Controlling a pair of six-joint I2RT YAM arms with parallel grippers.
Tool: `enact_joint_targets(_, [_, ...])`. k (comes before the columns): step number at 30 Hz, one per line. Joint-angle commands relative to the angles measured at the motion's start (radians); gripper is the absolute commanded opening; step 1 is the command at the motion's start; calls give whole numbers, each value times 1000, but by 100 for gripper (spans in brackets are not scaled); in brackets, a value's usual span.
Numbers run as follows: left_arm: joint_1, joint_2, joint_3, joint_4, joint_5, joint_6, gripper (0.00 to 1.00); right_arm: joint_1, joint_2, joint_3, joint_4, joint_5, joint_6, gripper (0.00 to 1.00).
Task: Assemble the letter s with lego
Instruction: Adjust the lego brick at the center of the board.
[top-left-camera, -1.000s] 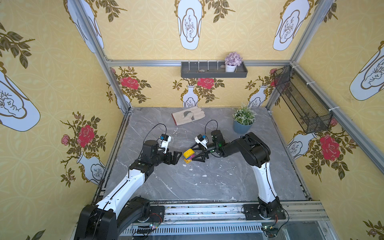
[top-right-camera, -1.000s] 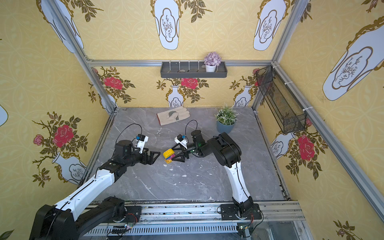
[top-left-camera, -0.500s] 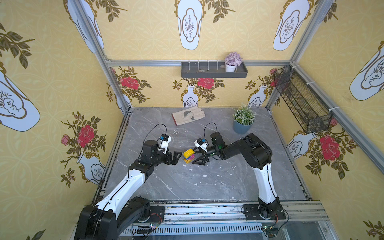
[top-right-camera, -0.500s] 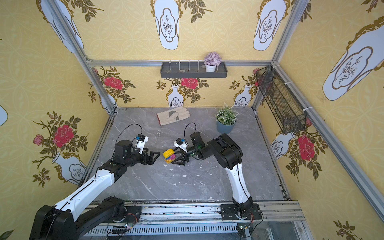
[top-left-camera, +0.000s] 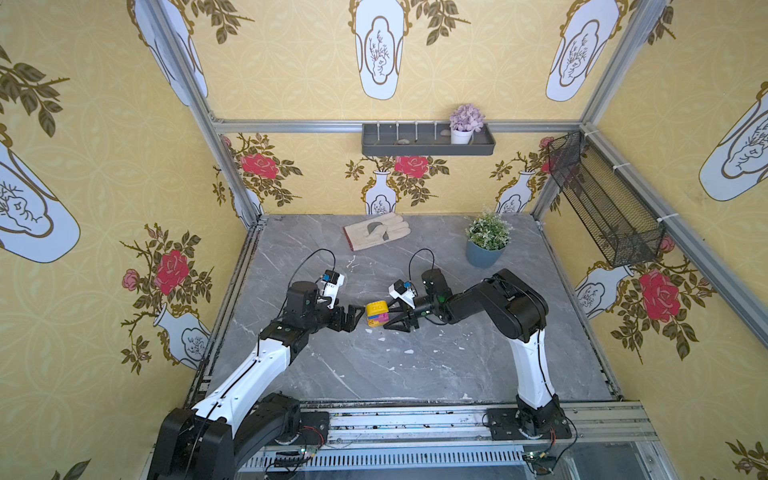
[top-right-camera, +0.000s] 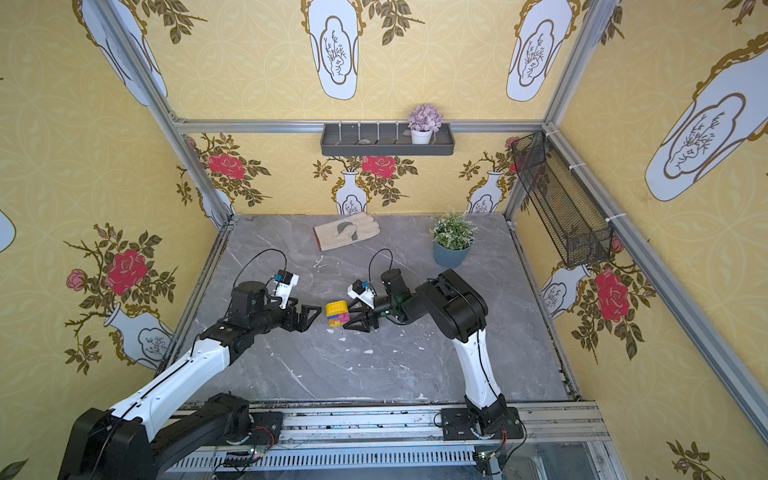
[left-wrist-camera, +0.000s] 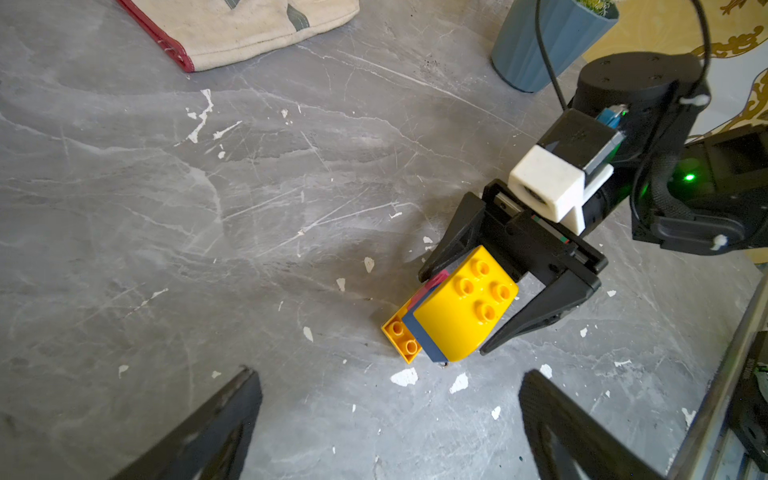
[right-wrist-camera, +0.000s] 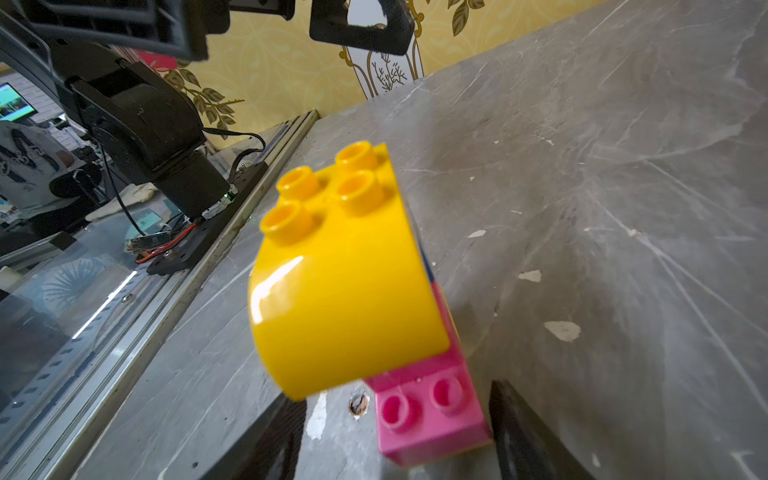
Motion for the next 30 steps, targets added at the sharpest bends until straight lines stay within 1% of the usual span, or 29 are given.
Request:
enact_joint_targets(1, [1,5,-7,-6,4,18,99,11,22,-31,-128,112,100,71])
enact_joint_targets(7, [-5,19,0,-29,0,34,99,22,54,-46,-33,140,123,70])
enact_joint_targets(11, [-12,35,6,-41,-4,47,99,23,75,-63,17,148,134,66])
enact_joint_targets(13, [-15,41,11,-46,-7,53,99,23,83,-67,28,146,136,60])
enact_joint_targets(14, [-18,44,12,-48,-7,55,99,23,86,-66,29,146,136,59])
enact_joint_targets(24, [-23,66,14,-48,-8,61,99,33,107,-69,89,148,157,58])
enact_joint_targets(25, [-24,66,14,-48,-8,62,99,33,109,-67,94,148,158,57])
enact_joint_targets(27, [-25,69,14,-48,-6,62,99,33,115,-63,93,140,158,51])
enact_joint_targets(30, [-25,74,14,-46,-6,63,99,33,119,-64,102,140,161,47])
